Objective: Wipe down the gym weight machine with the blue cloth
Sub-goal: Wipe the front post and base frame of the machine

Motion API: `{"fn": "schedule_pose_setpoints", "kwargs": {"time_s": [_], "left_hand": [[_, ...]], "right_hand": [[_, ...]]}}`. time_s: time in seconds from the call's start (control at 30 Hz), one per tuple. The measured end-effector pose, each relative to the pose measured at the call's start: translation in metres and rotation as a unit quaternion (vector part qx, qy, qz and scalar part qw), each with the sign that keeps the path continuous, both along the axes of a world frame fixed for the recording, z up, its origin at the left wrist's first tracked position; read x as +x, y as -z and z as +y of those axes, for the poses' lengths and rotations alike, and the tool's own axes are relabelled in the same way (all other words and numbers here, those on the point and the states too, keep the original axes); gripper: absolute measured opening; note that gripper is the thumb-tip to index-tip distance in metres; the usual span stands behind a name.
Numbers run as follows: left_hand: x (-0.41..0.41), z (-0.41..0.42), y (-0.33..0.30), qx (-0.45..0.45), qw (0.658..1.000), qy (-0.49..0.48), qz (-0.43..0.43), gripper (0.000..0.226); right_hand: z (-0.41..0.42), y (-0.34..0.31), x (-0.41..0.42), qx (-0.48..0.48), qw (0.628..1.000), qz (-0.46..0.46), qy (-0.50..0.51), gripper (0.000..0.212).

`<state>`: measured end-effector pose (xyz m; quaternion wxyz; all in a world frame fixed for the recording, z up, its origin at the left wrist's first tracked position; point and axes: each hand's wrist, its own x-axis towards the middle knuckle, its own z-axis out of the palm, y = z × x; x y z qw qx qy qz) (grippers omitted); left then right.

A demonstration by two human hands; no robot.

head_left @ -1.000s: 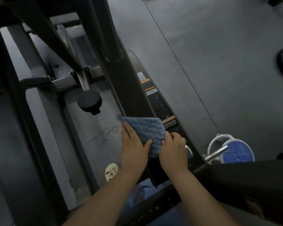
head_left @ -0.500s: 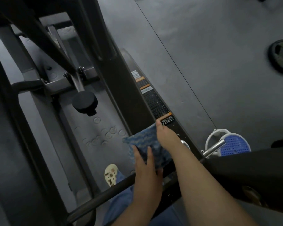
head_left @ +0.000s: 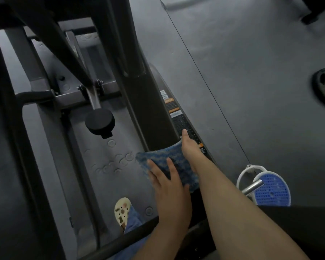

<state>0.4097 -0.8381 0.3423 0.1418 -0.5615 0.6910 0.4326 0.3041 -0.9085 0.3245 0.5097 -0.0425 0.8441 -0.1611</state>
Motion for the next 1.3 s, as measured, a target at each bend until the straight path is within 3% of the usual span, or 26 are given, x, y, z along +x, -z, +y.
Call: {"fn": "schedule_pose_setpoints", "kwargs": {"time_s": [0.23, 0.37, 0.4, 0.5, 0.57, 0.63, 0.7, 0.8, 0.93, 1.1, 1.17, 1.3], "left_hand": [[-0.013, -0.077, 0.006, -0.078, 0.997, 0.005, -0.014, 0.083], [-0.013, -0.109, 0.005, -0.122, 0.992, 0.019, -0.025, 0.088], [-0.010, -0.109, 0.006, -0.138, 0.990, 0.026, -0.022, 0.089], [0.004, -0.098, 0.014, -0.254, 0.966, 0.047, 0.024, 0.081], [0.013, -0.096, 0.014, -0.257, 0.962, 0.074, 0.062, 0.073], [0.017, -0.100, 0.017, -0.203, 0.968, 0.137, 0.056, 0.072], [0.021, -0.110, 0.014, -0.137, 0.976, 0.170, 0.026, 0.073], [0.012, -0.130, 0.012, -0.163, 0.974, 0.159, 0.018, 0.078], [0.001, -0.172, 0.010, -0.209, 0.972, 0.104, -0.001, 0.076], [-0.011, -0.209, 0.011, -0.233, 0.969, 0.082, 0.011, 0.075], [-0.009, -0.202, 0.015, -0.285, 0.955, 0.078, 0.019, 0.080], [-0.007, -0.184, 0.025, -0.282, 0.952, 0.120, 0.029, 0.091]], "right_hand": [[-0.079, 0.004, -0.011, -0.079, 0.997, -0.019, -0.008, 0.073], [-0.088, 0.031, -0.031, -0.127, 0.987, -0.099, 0.004, 0.116], [-0.080, 0.032, -0.034, -0.134, 0.984, -0.117, 0.016, 0.118], [-0.055, 0.013, -0.030, -0.130, 0.982, -0.132, 0.033, 0.074], [-0.040, 0.016, -0.031, -0.135, 0.978, -0.155, 0.030, 0.054], [-0.035, 0.013, -0.028, -0.136, 0.971, -0.194, 0.036, 0.045], [-0.043, 0.012, -0.028, -0.159, 0.969, -0.185, 0.033, 0.041], [-0.076, 0.009, -0.029, -0.182, 0.979, -0.082, -0.039, 0.037], [-0.147, 0.009, -0.028, -0.211, 0.963, 0.022, -0.165, 0.035], [-0.191, 0.012, -0.033, -0.236, 0.960, 0.009, -0.149, 0.043], [-0.191, 0.016, -0.031, -0.239, 0.962, -0.001, -0.133, 0.039], [-0.196, 0.017, -0.032, -0.289, 0.952, -0.030, -0.102, 0.028]]}}
